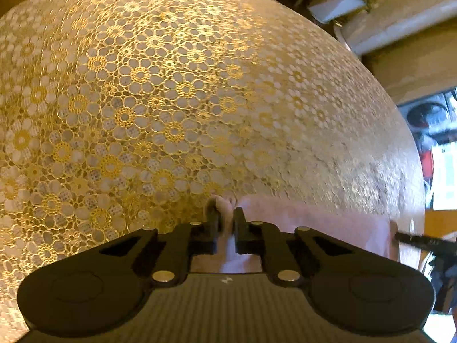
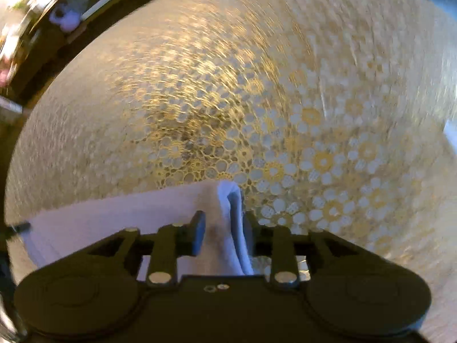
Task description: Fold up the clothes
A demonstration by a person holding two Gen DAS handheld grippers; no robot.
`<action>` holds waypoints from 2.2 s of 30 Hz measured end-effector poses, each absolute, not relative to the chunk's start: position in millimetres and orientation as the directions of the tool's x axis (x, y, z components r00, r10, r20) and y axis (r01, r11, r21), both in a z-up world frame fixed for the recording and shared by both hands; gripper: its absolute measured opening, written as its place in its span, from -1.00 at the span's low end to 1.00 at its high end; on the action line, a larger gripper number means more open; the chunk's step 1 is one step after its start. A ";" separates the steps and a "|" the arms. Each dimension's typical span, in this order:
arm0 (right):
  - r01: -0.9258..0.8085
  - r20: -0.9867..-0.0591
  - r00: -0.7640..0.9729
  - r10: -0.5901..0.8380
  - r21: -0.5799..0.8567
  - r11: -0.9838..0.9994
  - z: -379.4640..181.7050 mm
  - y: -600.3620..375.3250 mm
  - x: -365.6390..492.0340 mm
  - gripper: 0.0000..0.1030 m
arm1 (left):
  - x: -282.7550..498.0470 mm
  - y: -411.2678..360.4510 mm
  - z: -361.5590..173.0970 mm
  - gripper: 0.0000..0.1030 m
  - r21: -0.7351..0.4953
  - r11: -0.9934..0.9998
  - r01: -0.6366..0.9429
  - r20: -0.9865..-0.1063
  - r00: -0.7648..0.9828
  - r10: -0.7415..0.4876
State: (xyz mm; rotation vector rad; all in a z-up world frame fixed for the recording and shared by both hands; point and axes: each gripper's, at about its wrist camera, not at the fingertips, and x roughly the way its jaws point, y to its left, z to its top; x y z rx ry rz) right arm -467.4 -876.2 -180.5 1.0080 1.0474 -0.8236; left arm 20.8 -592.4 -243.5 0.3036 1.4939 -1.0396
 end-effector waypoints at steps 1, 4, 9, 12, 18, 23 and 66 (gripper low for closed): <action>0.895 -0.951 0.293 -0.097 0.237 0.378 -171.5 -869.4 -462.3 1.00 | 19.3 -587.3 -238.2 -0.47 -0.409 0.552 0.727 -0.901 -0.226 -0.370; 0.821 -0.946 0.299 -0.128 0.186 0.540 -150.1 -842.4 -440.5 1.00 | 5.5 -567.9 -227.5 0.29 -0.371 0.513 0.774 -0.912 -0.199 -0.360; 0.585 -0.935 0.349 -0.069 0.160 0.795 -145.0 -780.6 -369.4 1.00 | -33.7 -526.0 -220.0 0.30 -0.337 0.440 0.833 -0.920 -0.191 -0.342; 0.450 -0.926 0.376 -0.028 0.156 0.879 -153.1 -750.4 -321.8 1.00 | -63.5 -504.2 -220.5 0.30 -0.316 0.393 0.864 -0.921 -0.180 -0.344; 0.247 -0.888 0.460 0.023 0.152 0.957 -163.0 -718.5 -224.7 1.00 | -105.0 -479.1 -226.8 0.30 -0.321 0.348 0.881 -0.910 -0.184 -0.373; 0.116 -0.882 0.462 0.093 0.164 0.980 -171.5 -699.3 -165.2 1.00 | -120.7 -465.3 -239.5 0.30 -0.344 0.360 0.867 -0.907 -0.208 -0.366; 0.619 -0.948 0.231 0.221 0.318 0.718 -221.3 -567.3 -160.8 1.00 | -18.7 -296.1 -227.7 0.30 -0.280 0.552 0.785 -0.945 -0.124 -0.303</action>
